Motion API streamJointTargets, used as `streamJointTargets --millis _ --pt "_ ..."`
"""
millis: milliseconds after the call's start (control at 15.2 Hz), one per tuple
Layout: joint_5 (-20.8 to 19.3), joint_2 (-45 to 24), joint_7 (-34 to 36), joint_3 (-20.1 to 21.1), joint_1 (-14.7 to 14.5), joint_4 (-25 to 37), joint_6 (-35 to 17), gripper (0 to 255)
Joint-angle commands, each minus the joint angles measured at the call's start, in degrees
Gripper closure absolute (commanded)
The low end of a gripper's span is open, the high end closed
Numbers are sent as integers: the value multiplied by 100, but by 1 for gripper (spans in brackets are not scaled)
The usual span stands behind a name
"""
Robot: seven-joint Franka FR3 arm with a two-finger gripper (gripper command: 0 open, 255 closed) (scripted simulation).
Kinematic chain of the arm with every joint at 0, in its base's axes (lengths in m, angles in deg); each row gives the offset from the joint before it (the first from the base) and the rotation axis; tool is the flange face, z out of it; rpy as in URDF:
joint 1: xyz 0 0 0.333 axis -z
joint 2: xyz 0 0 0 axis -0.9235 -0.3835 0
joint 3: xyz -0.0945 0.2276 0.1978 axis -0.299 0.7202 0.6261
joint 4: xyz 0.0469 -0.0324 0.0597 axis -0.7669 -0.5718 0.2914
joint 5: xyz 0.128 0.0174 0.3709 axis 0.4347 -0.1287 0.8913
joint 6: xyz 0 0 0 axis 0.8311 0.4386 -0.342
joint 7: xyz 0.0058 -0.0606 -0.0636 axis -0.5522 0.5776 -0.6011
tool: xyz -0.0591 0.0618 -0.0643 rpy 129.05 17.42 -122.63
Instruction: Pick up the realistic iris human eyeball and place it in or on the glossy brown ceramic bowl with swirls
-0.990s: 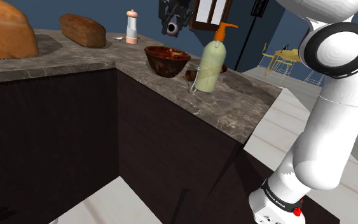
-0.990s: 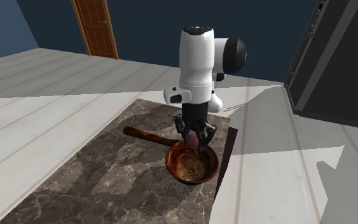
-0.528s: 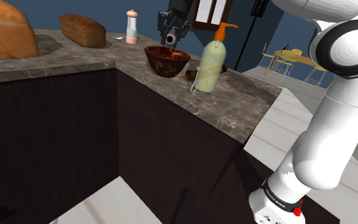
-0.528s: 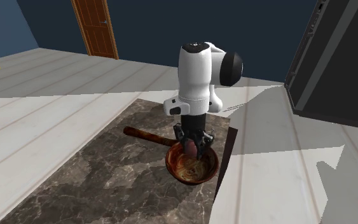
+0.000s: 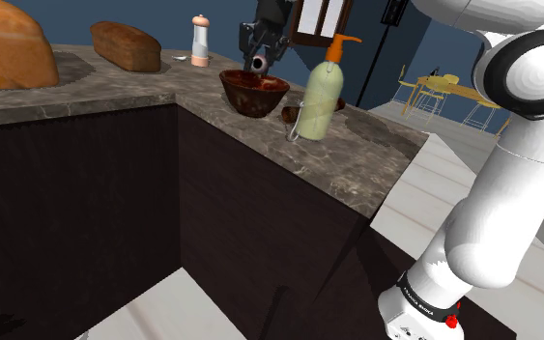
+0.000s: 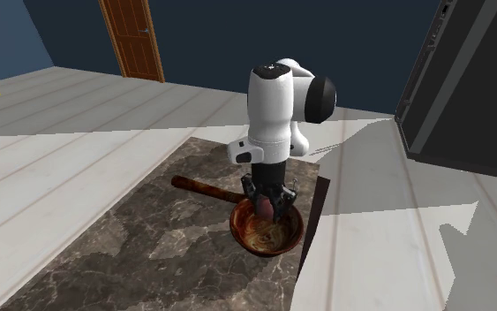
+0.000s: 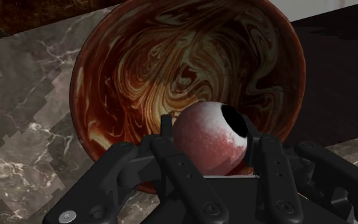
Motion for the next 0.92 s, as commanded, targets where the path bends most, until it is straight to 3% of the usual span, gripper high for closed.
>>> streamJointTargets --millis 0,330,594,858 --pt "0 1 0 0 0 -1 -1 0" --pt "0 1 0 0 0 -1 -1 0" --pt "-45 -329 35 6 -18 1225 898 0" --pt "-45 -329 35 5 -19 1225 898 0"
